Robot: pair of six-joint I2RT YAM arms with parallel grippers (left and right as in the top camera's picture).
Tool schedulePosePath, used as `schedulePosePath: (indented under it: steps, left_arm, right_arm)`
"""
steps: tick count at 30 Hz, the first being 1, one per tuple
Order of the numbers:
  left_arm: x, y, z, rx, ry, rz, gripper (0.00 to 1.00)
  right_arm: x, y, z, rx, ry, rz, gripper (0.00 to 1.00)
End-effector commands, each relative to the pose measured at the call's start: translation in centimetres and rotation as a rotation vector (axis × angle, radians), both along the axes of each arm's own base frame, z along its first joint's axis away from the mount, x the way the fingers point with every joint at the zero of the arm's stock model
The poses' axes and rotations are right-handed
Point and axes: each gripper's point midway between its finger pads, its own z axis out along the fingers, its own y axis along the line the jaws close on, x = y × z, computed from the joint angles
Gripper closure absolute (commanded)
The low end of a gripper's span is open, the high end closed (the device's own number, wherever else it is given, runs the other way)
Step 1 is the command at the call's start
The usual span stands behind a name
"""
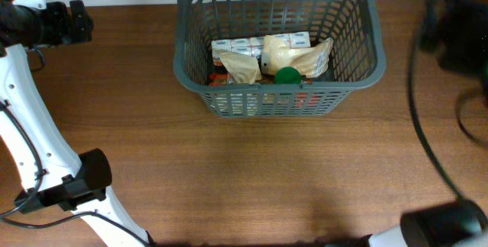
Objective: Pack container
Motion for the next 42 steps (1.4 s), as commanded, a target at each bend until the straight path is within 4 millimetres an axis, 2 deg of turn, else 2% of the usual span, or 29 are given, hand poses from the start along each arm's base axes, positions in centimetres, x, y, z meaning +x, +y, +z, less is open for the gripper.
schedulePosePath:
  steps: [1, 4, 6, 8, 10, 14, 16, 18, 20, 23, 27, 28, 31, 33, 35, 38, 42]
  left_arm:
    - [-0.2, 0.1, 0.2, -0.002, -0.003, 0.011, 0.01]
    - [-0.2, 0.1, 0.2, -0.002, -0.003, 0.011, 0.01]
    - [-0.2, 0.1, 0.2, -0.002, -0.003, 0.011, 0.01]
    - [-0.2, 0.1, 0.2, -0.002, -0.003, 0.011, 0.01]
    - [-0.2, 0.1, 0.2, -0.002, -0.003, 0.011, 0.01]
    - [-0.2, 0.1, 0.2, -0.002, -0.003, 0.011, 0.01]
    - [-0.2, 0.1, 0.2, -0.002, -0.003, 0.011, 0.01]
    - [-0.2, 0.1, 0.2, -0.002, -0.003, 0.012, 0.01]
    - [-0.2, 0.1, 0.2, -0.002, -0.003, 0.011, 0.01]
    - [-0.2, 0.1, 0.2, -0.002, -0.003, 0.011, 0.01]
    - [-0.2, 0.1, 0.2, -0.002, -0.003, 0.011, 0.01]
    - [-0.2, 0.1, 0.2, -0.002, -0.003, 0.011, 0.01]
    - [-0.2, 0.1, 0.2, -0.002, -0.003, 0.012, 0.01]
    - [-0.2, 0.1, 0.2, -0.002, -0.003, 0.011, 0.01]
    - [-0.2, 0.1, 0.2, -0.002, -0.003, 0.011, 0.01]
    - [-0.2, 0.1, 0.2, -0.002, -0.003, 0.011, 0.01]
    - [-0.2, 0.1, 0.2, -0.002, -0.003, 0.011, 0.01]
  right_arm:
    - [-6.0, -0.3, 2.3, -0.019, -0.099, 0.044, 0.08]
    - [-11.1, -2.5, 2.9, -0.039, -0.152, 0.002, 0.08]
    - [-14.4, -4.5, 2.2, -0.075, -0.158, -0.053, 0.08]
    - [-17.7, -5.9, 0.3, -0.082, -0.143, -0.075, 0.07]
    - [-19.7, -6.3, -2.0, -0.055, -0.119, -0.071, 0.07]
    - [-22.1, -6.9, -8.1, 0.014, -0.038, -0.095, 0.01]
    - [-21.4, -5.9, -10.7, 0.108, -0.031, -0.083, 0.01]
    - [-20.0, -4.5, -10.8, 0.229, -0.074, -0.053, 0.01]
    - [-18.7, -3.6, -11.2, 0.278, -0.068, -0.035, 0.01]
    - [-17.6, -3.3, -14.1, 0.245, 0.031, -0.05, 0.01]
    - [-16.6, -3.8, -15.8, 0.198, 0.078, -0.098, 0.01]
    - [-15.6, -3.9, -16.2, 0.126, 0.083, -0.097, 0.01]
    - [-11.8, -2.6, -15.1, -0.12, 0.008, 0.027, 0.01]
    - [-10.2, -1.8, -14.0, -0.181, -0.06, 0.071, 0.01]
    - [-8.4, -1.0, -12.9, -0.172, -0.152, 0.083, 0.01]
    - [-7.6, 0.1, -12.5, -0.132, -0.265, 0.123, 0.01]
    - [-7.9, 0.9, -12.3, -0.074, -0.487, 0.156, 0.01]
